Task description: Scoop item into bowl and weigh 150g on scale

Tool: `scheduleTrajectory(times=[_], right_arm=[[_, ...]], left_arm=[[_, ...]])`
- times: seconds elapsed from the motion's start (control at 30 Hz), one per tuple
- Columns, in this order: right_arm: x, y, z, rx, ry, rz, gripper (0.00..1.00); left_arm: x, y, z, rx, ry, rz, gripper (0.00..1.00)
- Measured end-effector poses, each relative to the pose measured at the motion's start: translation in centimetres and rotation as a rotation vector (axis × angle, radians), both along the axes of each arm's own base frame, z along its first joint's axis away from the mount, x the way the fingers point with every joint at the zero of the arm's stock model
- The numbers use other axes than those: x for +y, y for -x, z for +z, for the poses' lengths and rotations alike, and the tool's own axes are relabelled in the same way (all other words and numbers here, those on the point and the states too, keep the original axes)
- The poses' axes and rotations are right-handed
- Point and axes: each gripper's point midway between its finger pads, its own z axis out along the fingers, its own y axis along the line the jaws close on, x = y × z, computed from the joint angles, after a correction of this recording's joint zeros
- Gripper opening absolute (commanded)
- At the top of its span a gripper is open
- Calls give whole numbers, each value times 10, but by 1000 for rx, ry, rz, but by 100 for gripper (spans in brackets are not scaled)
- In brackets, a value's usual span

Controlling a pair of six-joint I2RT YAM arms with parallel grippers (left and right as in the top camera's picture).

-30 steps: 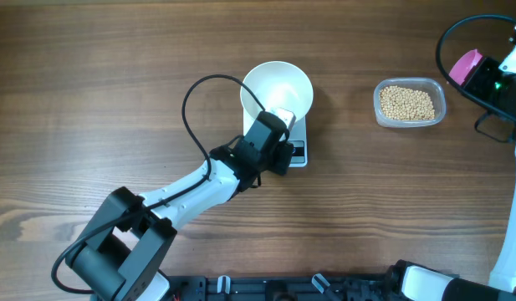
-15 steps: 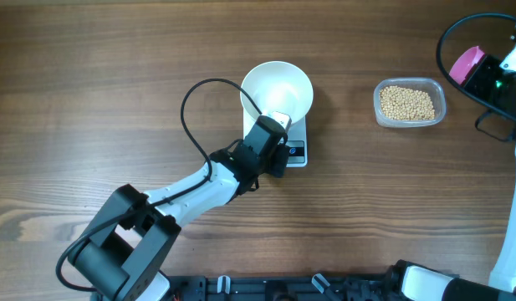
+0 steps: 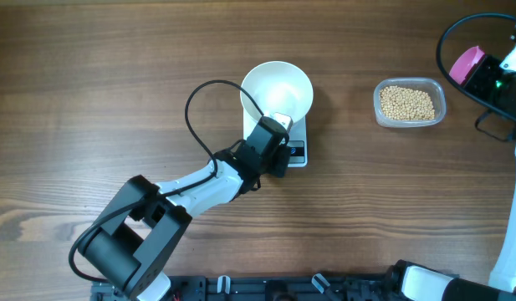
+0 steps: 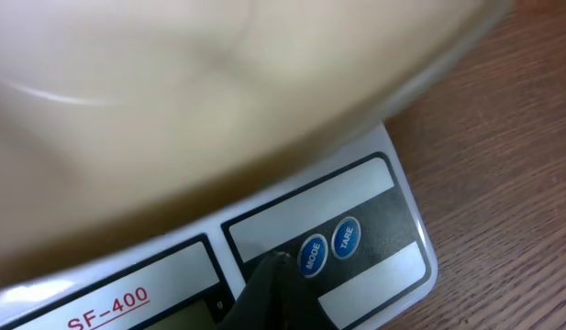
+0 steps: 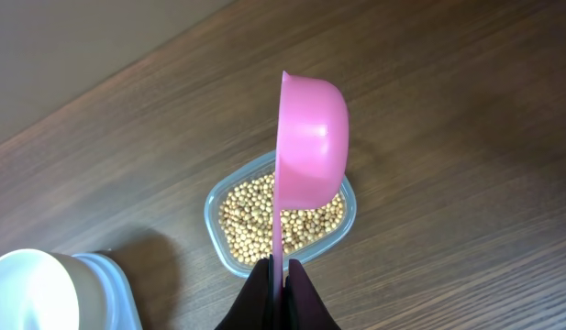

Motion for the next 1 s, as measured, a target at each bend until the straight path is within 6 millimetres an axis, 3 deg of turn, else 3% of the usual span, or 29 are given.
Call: scheduleTrajectory(times=[1.0], right_arm=[[0,0,0,0,0,0,4]], left_arm=[[-2,-2,-5,6,14,18,4]])
